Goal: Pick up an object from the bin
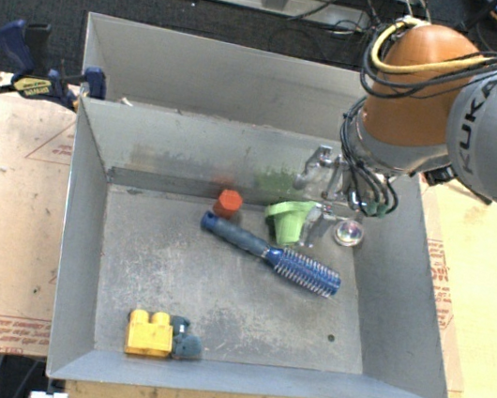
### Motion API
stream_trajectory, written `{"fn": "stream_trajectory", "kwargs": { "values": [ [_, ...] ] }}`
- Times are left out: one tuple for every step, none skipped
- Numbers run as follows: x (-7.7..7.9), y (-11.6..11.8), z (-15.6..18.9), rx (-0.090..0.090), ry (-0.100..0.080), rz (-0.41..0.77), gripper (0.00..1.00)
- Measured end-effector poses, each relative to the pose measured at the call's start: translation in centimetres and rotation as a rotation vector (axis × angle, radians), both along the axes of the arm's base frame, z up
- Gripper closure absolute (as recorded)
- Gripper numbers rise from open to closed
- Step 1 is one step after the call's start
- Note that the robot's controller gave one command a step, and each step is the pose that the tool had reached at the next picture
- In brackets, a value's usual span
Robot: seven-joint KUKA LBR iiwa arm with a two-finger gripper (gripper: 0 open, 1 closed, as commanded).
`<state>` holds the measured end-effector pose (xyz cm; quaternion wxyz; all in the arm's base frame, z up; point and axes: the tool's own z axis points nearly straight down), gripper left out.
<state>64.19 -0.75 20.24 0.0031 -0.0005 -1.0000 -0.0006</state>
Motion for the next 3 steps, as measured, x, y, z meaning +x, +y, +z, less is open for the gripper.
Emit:
{"fn": "stream_trajectory", "kwargs": {
  "values": [
    [-3.4,-2.4,-11.8,0.000,-0.015,-0.007,0.00],
    [-3.9,-2.1,-10.2,0.000,-0.010,-0.157,0.00],
    [-2.7,-1.8,-10.3,0.000,-0.009,-0.319,0.00]
  ]
}}
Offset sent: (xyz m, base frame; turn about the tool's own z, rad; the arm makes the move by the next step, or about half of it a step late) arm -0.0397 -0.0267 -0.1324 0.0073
